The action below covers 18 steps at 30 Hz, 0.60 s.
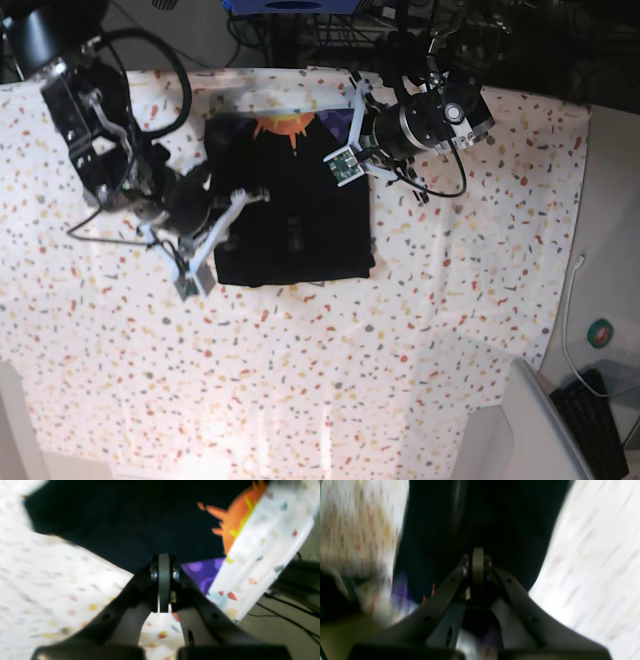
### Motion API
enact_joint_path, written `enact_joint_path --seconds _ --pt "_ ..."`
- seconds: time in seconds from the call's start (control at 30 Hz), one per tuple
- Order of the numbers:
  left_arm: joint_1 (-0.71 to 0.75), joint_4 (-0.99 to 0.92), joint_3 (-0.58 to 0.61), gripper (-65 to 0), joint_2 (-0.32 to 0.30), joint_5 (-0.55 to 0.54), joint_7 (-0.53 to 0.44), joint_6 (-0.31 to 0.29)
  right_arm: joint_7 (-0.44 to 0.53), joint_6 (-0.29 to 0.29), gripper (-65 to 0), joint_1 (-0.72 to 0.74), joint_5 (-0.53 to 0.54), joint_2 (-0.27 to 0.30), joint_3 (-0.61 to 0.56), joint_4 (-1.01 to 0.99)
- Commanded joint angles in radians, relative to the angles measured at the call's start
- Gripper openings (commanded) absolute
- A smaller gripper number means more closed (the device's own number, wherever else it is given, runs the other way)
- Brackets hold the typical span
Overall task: Layout the t-shirt on the table in an organized manner, then fold the t-shirt properly
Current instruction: 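Press and straighten the bundle's collar edge with both grippers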
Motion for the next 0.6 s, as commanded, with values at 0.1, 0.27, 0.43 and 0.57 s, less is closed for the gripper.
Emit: enact_joint_path --seconds 0.1,0.27,0.43,0.57 --pt "-0.011 -0.065 0.013 -65.0 0.03 -0.006 -0.018 0.03 0.011 0.011 -65.0 0.13 0.006 -0.039 0.0 -0.124" --pt "-0.026 -0.111 0.024 -65.0 0.024 -0.004 -0.018 0.047 0.024 0.013 -65.0 0.226 0.005 -0.097 0.0 -0.373" --pt "-0.079 -0.197 0.017 -65.0 0.024 -0.003 -0.018 0.053 0.164 0.013 -65.0 0.258 0.005 -0.097 0.0 -0.524" --pt "-0.114 -0.215 0.025 -65.0 0.024 -0.003 -0.018 0.06 0.156 0.007 -65.0 0.242 0.005 -0.068 0.003 -0.486"
